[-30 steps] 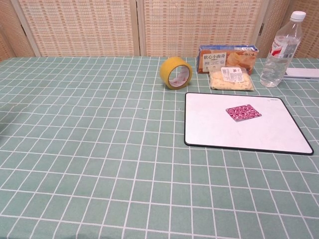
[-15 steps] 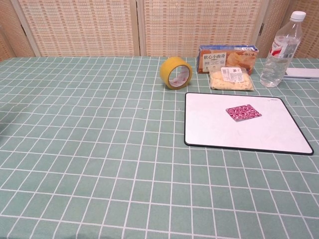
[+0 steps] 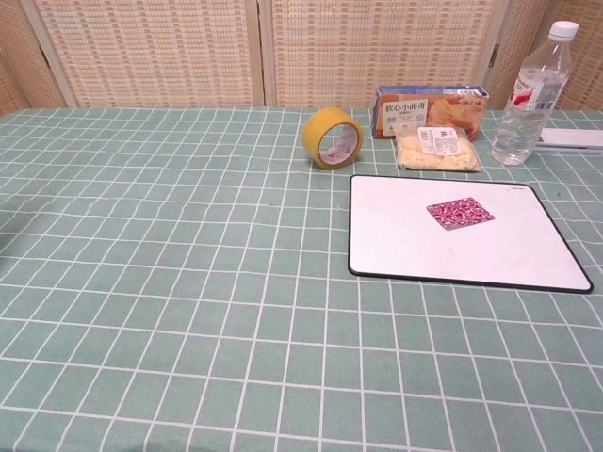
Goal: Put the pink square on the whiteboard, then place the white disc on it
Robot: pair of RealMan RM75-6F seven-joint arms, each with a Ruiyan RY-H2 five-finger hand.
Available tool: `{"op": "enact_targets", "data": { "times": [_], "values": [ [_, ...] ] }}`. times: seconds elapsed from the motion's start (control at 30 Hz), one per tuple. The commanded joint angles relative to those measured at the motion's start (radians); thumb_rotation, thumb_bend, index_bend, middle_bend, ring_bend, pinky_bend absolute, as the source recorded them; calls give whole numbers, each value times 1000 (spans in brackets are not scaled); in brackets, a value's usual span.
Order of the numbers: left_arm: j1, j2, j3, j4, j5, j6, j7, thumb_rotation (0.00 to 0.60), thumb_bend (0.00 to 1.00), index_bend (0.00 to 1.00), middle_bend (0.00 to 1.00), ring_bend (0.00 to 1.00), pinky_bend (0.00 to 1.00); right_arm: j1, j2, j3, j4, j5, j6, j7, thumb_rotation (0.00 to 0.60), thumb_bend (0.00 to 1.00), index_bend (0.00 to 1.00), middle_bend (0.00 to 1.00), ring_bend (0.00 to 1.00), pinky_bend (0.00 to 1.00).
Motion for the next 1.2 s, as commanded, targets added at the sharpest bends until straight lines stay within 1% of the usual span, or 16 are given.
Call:
{"op": "enact_targets", "data": {
  "times": [0.03,0.2,0.37,0.6,1.2],
  "values": [
    [0,0,0,-1,0,1,0,600,391,57,53,0,0,4,-14,3,21,2,1,-3,600,161,369,0,0,0],
    [1,-1,1,3,0,-2,-2,600,390,56,53,0,0,13,-35,5,58,3,-16,-2,600,185,405,0,0,0],
    [-1,-2,-1,3,-1,-1,0,600,392,56,53,0,0,20,-52,10,93,1,-31,3,600,216,419,0,0,0],
    [0,-2,0,6,-2,-5,-4,600,392,56,53,0,0,25,-78,11,132,-10,-46,8,600,235,437,0,0,0],
    [-1,1,0,3,-2,-7,-10,600,390,56,53,0,0,26,-96,21,154,-13,-59,-6,600,240,464,0,0,0]
  ]
}}
